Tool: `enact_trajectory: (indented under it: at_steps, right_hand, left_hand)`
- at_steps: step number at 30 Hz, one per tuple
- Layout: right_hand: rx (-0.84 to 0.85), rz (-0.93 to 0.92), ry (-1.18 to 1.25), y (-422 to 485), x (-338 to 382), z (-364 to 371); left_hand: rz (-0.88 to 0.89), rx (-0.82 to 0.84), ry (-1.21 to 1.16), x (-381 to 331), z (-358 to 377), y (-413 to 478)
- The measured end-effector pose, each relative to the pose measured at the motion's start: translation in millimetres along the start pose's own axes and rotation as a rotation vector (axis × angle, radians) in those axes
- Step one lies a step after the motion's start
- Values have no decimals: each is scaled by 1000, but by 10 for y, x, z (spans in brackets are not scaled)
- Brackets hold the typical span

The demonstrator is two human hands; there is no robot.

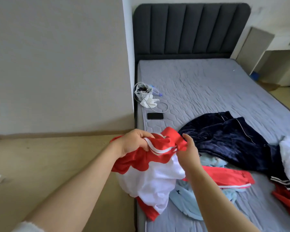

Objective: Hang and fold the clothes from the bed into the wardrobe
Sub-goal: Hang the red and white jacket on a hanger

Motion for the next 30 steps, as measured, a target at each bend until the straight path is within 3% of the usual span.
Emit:
enact_trajectory:
  at_steps: [4,7,12,18,20,24,25,28,30]
  right_hand:
    - [50,-18,-357,34,64,125]
    - [195,-15,-194,-11,104,239]
    - [166,-63,92,-14,311,74]
    - [336,-54,339,-45,504,55]
    - [354,-11,397,-17,473,-24]
    - [336,-23,355,65,422,-306]
    - [335,-46,314,68,416,-366]
    - [342,-71,290,84,352,-516]
    - [329,-75,282,104,310,-627]
  left_hand:
    - [46,-73,60,-143,-174,-103]
    - [73,-258,134,-152,-384,-148]
    - [16,-634,387,4,-739,-329]
    - [-109,-766,581,161,-672,-359]
    - [-118,-719,531,157,-551,-292]
    - [-318,-94,251,361,167,-67]
    - [-346,-20,229,365,311,-44]
    - [-124,-172,262,128,390,240]
    - [52,-166,374,-74,546,423]
Point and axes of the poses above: each hand's wrist, its own y-axis towards the middle knuckle, its own z-axis out of the palm, x = y × z, the point moved 9 cm from there along y, towards the middle knuckle, and after that the axes turned 7 degrees about z, right-handed, at the moved point
